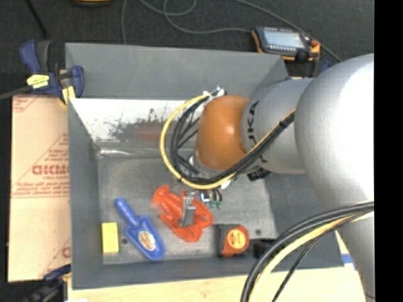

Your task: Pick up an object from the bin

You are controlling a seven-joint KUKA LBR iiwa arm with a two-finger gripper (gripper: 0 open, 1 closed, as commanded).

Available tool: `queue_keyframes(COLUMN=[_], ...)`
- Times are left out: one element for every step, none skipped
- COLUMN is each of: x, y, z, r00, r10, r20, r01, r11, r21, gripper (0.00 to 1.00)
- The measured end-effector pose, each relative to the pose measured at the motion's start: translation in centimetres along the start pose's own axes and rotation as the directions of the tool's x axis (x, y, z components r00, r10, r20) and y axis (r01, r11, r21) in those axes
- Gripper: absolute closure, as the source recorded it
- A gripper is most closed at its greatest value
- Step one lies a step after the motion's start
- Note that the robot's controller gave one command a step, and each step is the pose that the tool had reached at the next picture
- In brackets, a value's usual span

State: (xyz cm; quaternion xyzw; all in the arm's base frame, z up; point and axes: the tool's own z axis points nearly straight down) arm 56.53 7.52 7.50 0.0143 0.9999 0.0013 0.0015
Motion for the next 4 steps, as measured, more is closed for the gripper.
queue_keyframes(x=[3.4, 3.3, -0.3, -1.7], y=[-9.0, -9.0, -7.8, -8.2], z=[-0.5, -0.5, -5.8, -8.8], r00=[0.999, 0.999, 0.999, 0.999], r10=[-0.046, -0.046, -0.053, -0.04], r20=[-0.002, -0.002, -0.004, 0.008], r01=[0.046, 0.046, 0.053, 0.04], r11=[0.999, 0.999, 0.999, 0.999], r21=[0.004, 0.004, 0.003, 0.003], gripper=[1.0, 1.0, 1.0, 1.0])
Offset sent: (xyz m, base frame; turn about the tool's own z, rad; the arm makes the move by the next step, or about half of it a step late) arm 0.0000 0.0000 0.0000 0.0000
